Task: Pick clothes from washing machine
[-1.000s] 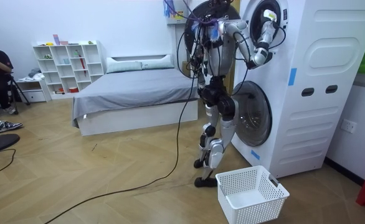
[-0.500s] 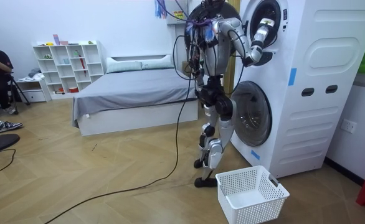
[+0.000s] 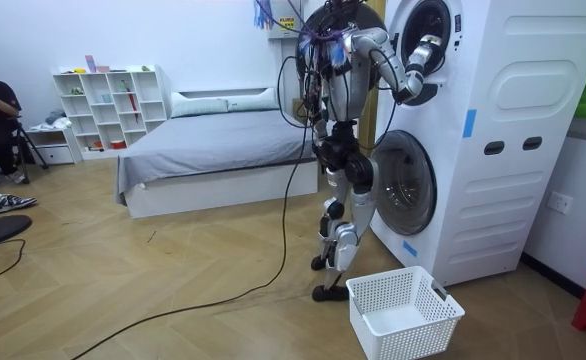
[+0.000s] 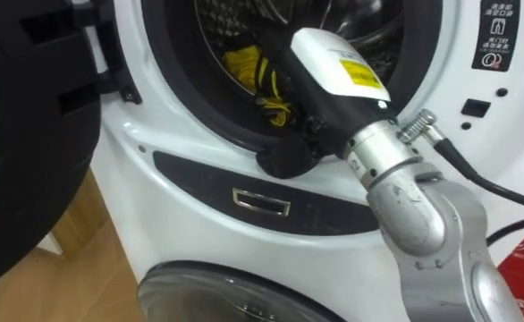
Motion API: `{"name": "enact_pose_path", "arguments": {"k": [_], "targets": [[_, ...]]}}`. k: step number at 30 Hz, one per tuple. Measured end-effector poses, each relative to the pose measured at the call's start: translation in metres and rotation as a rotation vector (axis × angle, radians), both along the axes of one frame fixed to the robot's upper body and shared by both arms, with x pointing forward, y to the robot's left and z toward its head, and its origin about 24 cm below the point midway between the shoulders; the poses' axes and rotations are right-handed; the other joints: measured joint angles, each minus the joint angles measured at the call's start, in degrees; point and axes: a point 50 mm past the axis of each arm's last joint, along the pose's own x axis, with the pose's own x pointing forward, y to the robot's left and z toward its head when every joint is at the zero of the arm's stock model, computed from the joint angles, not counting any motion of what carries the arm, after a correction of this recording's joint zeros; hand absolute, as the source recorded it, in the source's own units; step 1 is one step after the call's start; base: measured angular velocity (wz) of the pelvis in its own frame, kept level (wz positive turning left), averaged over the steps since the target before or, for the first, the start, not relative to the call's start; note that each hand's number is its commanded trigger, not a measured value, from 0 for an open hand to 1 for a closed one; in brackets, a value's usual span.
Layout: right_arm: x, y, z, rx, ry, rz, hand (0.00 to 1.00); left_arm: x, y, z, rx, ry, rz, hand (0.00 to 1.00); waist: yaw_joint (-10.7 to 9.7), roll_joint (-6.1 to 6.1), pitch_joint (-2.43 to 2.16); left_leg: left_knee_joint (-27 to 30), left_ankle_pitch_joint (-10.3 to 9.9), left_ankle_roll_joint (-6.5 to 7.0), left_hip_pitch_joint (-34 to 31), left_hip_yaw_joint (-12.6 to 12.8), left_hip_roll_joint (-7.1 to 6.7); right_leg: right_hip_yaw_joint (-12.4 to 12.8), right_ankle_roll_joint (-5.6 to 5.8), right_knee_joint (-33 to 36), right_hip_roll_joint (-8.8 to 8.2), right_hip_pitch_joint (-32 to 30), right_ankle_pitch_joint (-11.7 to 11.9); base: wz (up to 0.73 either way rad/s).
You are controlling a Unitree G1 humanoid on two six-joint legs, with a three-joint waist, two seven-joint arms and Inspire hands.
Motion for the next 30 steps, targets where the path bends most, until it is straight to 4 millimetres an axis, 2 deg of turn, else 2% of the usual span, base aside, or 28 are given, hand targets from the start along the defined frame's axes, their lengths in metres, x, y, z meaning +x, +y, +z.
{"name": "enact_pose_path", "arguments": {"k": [2, 7, 14, 24, 30], "targets": [[0.003, -0.001, -0.001, 0.005, 0.006, -0.010, 0.00, 0.004, -0.001, 0.001, 0.002, -0.010, -0.004, 0.00, 0.0, -0.10, 0.10, 0.0, 0.2, -0.04, 0.0, -0.2, 0.00, 0.0, 0.00, -0.1, 0.05, -0.1, 0.0, 0.05], [0.011, -0.005, -0.005, 0.035, 0.036, -0.028, 0.00, 0.003, -0.001, 0.000, 0.002, 0.007, 0.008, 0.00, -0.2, -0.33, 0.00, 1.8, 0.1, 0.08, -0.6, -0.7, -0.07, -0.3, -0.01, -0.9, 0.16, -0.1, 0.0, 0.06], [0.017, -0.004, 0.000, 0.118, 0.070, 0.009, 0.00, 0.002, 0.001, 0.001, 0.001, 0.007, 0.019, 0.00, -1.6, -0.51, -0.38, 1.9, 0.2, 0.24, -1.9, -0.7, -0.01, -0.1, 0.15, -0.1, 0.27, -1.1, 0.2, 0.00], [0.021, -0.010, 0.008, 0.266, 0.088, 0.045, 0.00, 0.007, -0.003, 0.003, -0.010, -0.011, 0.012, 0.00, -1.6, 0.43, -1.02, 1.5, 0.4, 0.48, -1.2, -1.2, -0.48, -0.2, 0.16, -0.1, -0.06, -0.6, 0.2, 0.02], [0.023, -0.019, 0.013, 0.392, 0.072, 0.035, 0.00, 0.008, -0.003, 0.004, -0.012, -0.011, 0.022, 0.00, -1.7, 0.44, -1.02, 0.9, 0.6, 0.78, -0.8, -1.6, -1.16, -0.9, 0.68, -1.0, -0.49, 0.3, 0.5, 0.06]]}}
